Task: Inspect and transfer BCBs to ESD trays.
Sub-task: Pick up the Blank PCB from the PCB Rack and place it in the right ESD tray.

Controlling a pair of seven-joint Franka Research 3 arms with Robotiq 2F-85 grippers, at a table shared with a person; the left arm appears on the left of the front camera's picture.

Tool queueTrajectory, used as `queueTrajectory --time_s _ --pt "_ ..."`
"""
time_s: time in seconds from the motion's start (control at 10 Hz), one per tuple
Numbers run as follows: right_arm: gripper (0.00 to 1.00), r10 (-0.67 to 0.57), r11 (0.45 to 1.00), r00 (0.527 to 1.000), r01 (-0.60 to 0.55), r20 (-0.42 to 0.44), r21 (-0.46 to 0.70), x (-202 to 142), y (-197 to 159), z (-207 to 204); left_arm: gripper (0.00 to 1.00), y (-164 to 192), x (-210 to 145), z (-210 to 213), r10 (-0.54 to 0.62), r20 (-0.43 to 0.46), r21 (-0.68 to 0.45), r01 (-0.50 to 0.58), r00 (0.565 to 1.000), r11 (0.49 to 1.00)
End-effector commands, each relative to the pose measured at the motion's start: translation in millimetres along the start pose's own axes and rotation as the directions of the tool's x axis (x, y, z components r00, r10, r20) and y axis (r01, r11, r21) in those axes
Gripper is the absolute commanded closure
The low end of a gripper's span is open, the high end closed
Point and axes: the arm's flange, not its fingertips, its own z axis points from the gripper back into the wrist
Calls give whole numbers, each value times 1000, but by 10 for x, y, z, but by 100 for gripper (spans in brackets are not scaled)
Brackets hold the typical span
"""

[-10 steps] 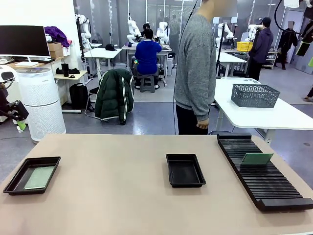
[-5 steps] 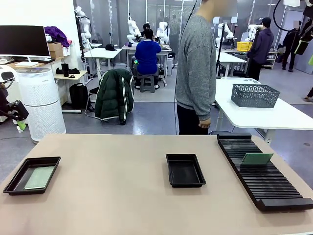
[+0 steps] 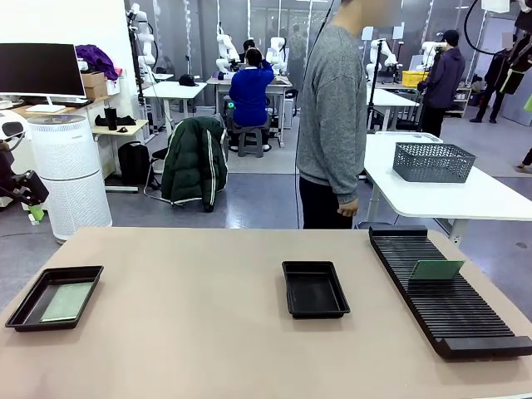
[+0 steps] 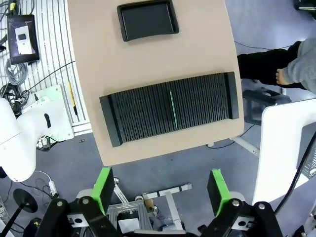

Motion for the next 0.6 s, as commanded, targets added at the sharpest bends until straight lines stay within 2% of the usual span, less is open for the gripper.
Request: queueTrajectory --time_s 0.0,0.2,0.5 --pt "0 68 997 997 -69 35 26 -42 -27 -361 0 7 -17 -29 -2 12 1 2 1000 1000" --pt "0 141 990 988 -140 66 -18 -83 68 -897 0 7 -17 -29 -2 12 1 2 1000 1000" --pt "0 163 987 986 -162 26 -23 -32 186 -1668 0 7 -17 -29 -2 12 1 2 1000 1000"
